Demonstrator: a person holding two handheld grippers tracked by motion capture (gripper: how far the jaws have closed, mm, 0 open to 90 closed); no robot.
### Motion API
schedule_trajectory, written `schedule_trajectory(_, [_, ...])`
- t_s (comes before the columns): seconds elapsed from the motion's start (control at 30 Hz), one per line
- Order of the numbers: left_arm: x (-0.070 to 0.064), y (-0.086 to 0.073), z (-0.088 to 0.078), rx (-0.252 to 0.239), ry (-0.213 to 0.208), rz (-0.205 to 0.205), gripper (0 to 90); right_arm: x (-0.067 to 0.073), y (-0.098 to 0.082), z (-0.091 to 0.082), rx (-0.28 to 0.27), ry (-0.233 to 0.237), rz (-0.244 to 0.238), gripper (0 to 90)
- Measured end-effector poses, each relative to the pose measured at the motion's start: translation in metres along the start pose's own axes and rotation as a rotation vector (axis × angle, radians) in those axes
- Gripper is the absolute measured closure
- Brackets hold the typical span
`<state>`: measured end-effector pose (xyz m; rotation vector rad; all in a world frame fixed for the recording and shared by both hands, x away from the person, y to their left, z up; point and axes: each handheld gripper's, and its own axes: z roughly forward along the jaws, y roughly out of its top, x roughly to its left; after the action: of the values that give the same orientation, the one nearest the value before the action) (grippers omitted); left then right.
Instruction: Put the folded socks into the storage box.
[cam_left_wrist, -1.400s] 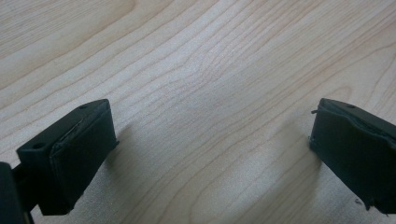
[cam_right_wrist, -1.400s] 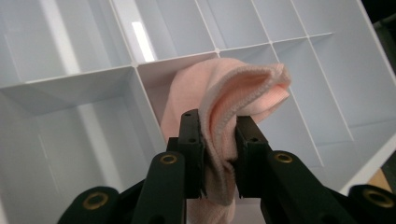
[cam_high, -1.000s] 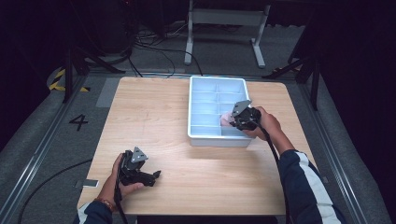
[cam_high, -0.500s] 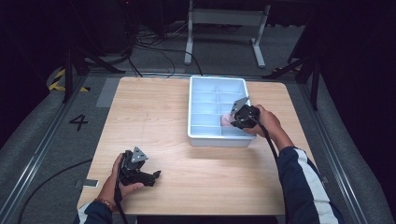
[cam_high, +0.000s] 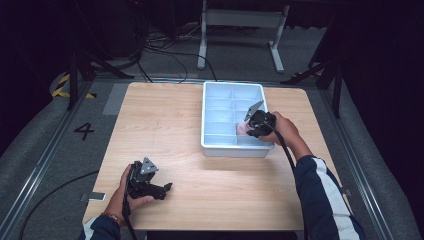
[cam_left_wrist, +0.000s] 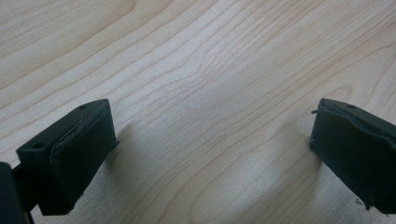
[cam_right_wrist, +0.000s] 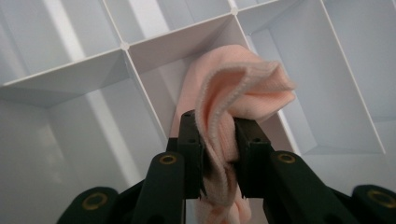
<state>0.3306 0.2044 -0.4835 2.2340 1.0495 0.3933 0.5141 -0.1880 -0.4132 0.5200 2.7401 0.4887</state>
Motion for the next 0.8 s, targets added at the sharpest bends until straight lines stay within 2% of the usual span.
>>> schedule_trajectory(0.23, [0.000,0.000,0.000,0.000,0.000,0.000,0.5,-0.001,-0.001,0.000,-0.007,-0.009,0.012,71.7])
schedule_trajectory(0.43, [0.000,0.000,0.000,0.000,0.000,0.000,0.5,-0.003,-0.005,-0.009,-0.064,-0.001,0.064,64.9])
schedule_trajectory(0.63, [0.000,0.000,0.000,0.001,0.002,-0.002,0.5,-0.006,-0.010,-0.015,-0.092,-0.007,0.104,53.2])
schedule_trajectory(0.8, [0.000,0.000,0.000,0.001,0.002,-0.003,0.5,-0.008,-0.014,-0.019,-0.128,-0.008,0.147,47.8])
